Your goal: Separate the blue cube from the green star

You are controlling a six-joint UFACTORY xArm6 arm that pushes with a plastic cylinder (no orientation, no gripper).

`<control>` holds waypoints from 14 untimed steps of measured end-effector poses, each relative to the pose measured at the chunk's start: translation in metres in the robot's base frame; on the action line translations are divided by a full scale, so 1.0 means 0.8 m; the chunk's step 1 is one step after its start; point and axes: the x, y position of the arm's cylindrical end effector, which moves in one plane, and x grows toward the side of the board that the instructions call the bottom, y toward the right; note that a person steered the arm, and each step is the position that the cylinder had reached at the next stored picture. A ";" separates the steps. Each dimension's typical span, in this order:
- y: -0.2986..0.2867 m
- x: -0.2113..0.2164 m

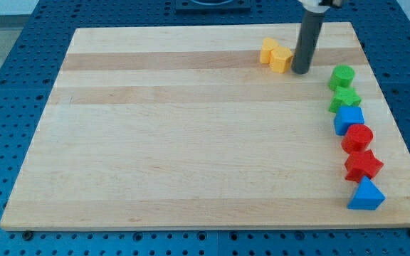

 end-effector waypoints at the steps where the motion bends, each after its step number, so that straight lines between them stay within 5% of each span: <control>1: 0.028 0.000; 6: 0.059 0.039; 8: 0.136 0.043; 9: 0.136 0.111; 14: 0.107 0.149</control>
